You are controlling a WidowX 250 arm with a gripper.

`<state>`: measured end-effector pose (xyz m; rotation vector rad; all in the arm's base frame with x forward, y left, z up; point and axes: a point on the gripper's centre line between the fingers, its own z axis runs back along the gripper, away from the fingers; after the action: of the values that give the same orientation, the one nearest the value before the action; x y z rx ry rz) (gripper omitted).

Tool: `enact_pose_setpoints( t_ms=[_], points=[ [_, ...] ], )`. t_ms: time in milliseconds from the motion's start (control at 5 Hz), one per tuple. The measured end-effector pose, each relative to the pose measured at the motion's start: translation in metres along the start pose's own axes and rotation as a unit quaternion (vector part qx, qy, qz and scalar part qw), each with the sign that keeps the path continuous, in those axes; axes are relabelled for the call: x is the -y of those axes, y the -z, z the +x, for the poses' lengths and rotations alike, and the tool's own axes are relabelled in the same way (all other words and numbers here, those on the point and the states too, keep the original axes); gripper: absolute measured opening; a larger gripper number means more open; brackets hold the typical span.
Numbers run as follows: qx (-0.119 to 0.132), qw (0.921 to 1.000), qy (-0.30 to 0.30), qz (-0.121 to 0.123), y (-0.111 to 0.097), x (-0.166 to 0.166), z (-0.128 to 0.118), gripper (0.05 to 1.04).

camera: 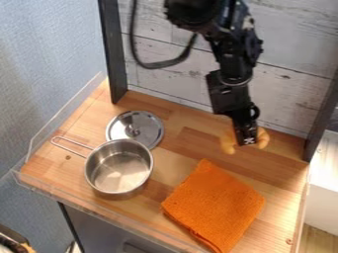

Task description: Move the croissant at the top right of the table

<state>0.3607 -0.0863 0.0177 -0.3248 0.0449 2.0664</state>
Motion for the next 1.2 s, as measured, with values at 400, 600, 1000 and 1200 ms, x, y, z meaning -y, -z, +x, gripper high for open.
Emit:
enact_pose_setpoints(
  t_ms=[400,600,1000,1200],
  points=[
    [0.027,0.9995,0.015,0.000,0.033,0.011,-0.021,0.627],
    [0.027,0.9993,0.022,0.014,0.051,0.009,-0.026,0.627],
    [0.020,0.9995,0.018,0.017,0.060,0.009,-0.028,0.627],
    [0.021,0.9996,0.014,0.016,0.060,0.010,-0.028,0.705]
  ],
)
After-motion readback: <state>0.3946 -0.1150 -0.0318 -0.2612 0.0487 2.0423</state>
